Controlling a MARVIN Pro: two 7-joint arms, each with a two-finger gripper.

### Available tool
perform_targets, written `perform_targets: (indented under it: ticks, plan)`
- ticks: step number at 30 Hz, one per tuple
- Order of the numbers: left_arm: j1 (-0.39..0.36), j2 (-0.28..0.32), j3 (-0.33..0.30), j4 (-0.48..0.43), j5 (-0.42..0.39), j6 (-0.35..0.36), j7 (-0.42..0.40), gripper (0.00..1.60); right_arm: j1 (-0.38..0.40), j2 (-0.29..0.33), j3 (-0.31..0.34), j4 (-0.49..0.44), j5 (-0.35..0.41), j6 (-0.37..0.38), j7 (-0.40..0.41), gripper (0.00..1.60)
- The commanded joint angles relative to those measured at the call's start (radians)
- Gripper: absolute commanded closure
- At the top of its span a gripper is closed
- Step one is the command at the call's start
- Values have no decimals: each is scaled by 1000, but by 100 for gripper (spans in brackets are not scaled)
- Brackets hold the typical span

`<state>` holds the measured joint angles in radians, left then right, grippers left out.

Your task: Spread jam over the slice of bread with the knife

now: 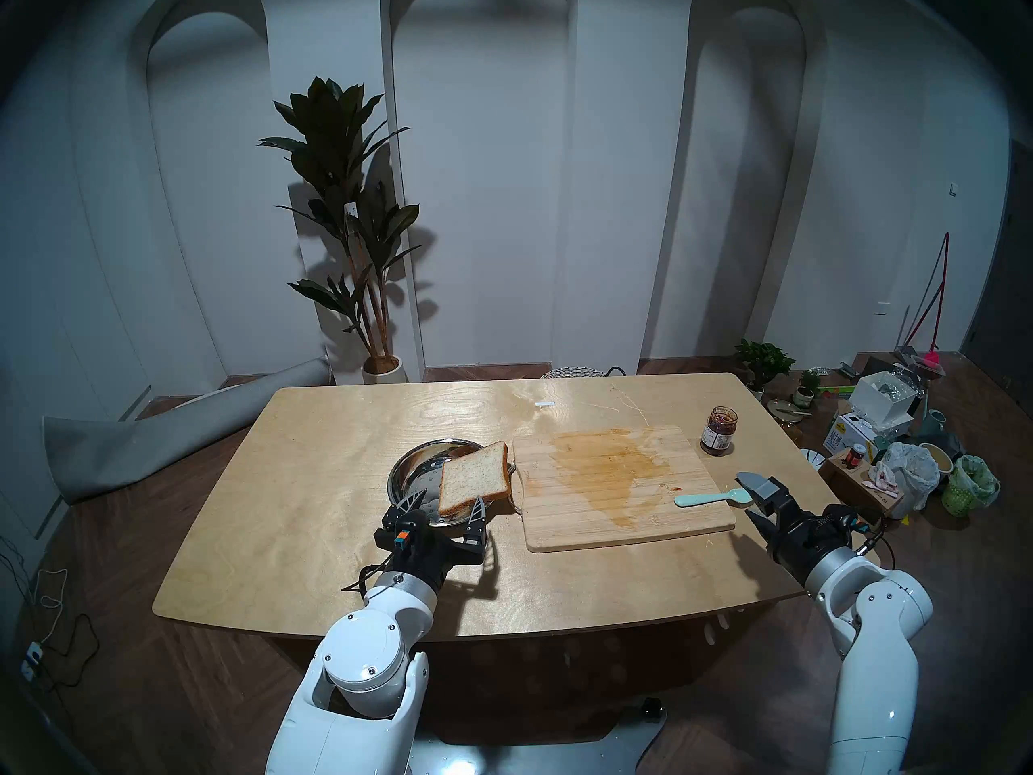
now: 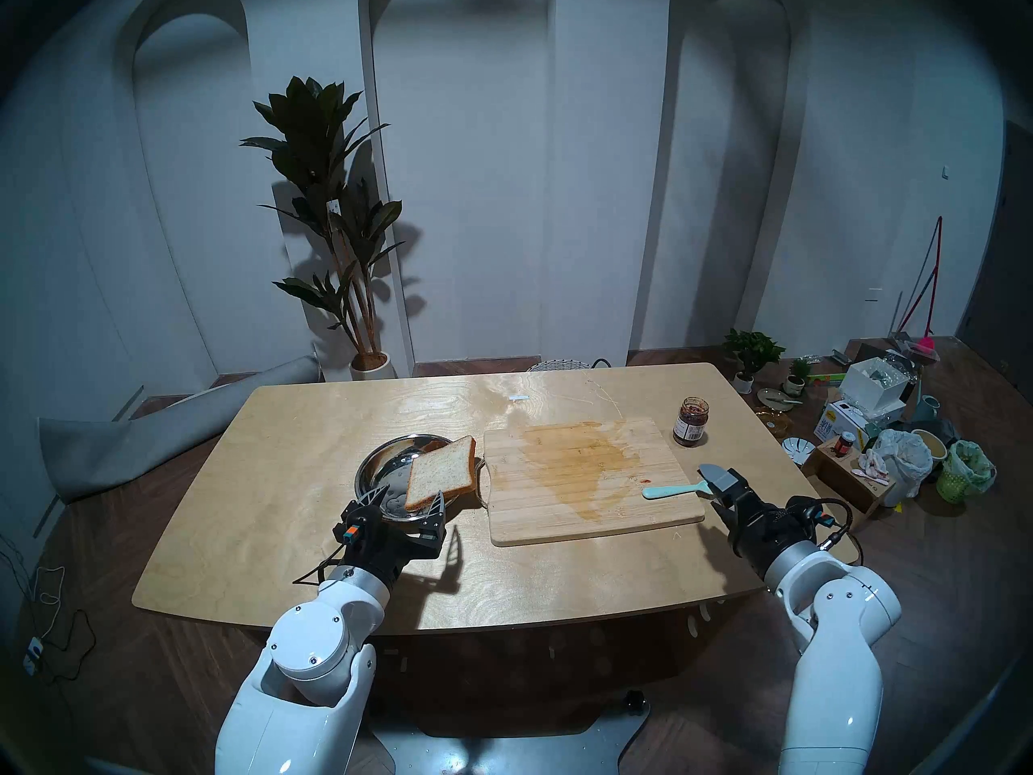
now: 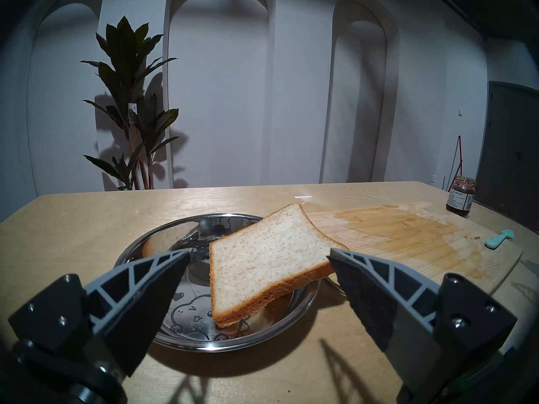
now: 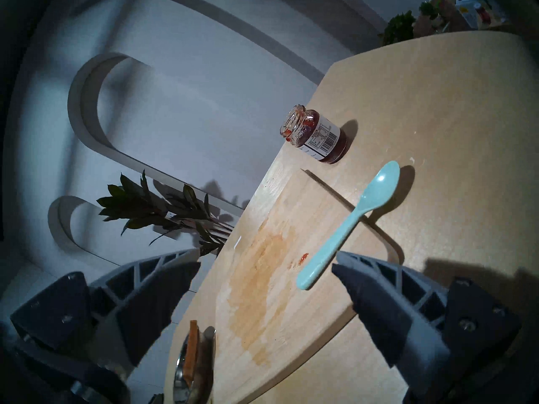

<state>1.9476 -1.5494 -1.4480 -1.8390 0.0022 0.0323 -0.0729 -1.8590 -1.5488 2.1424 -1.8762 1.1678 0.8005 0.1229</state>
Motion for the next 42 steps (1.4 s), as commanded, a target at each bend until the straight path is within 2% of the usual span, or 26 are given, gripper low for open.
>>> perform_targets:
  ticks: [1, 4, 7, 9, 10, 17, 23, 36, 42]
  plan:
    - [-37, 7, 35, -7, 6, 11, 24, 0, 62, 38, 40, 9, 142, 127, -77, 0]
    - [-46, 11, 49, 0, 7, 19, 38, 0, 74, 43, 48, 14, 191, 159, -125, 0]
    - [-53, 13, 58, 5, 8, 23, 49, 0, 83, 45, 54, 17, 233, 159, -171, 0]
    - [-59, 14, 62, 7, 0, 18, 62, 0, 100, 34, 67, 33, 287, 159, -211, 0]
    - [-60, 12, 59, 7, -9, 9, 59, 0, 119, 6, 84, 40, 287, 159, -225, 0]
    - [-60, 6, 45, 3, -34, -30, 94, 0, 172, -24, 93, 120, 394, 159, -362, 0]
    - [-60, 4, 39, 1, -43, -40, 107, 0, 212, -55, 94, 154, 449, 153, -451, 0]
    - [-63, 6, 44, 6, -64, -48, 120, 0, 252, -35, 124, 98, 505, 150, -567, 0]
    - [-65, 8, 52, 12, -66, -47, 129, 0, 263, -34, 121, 137, 470, 119, -569, 0]
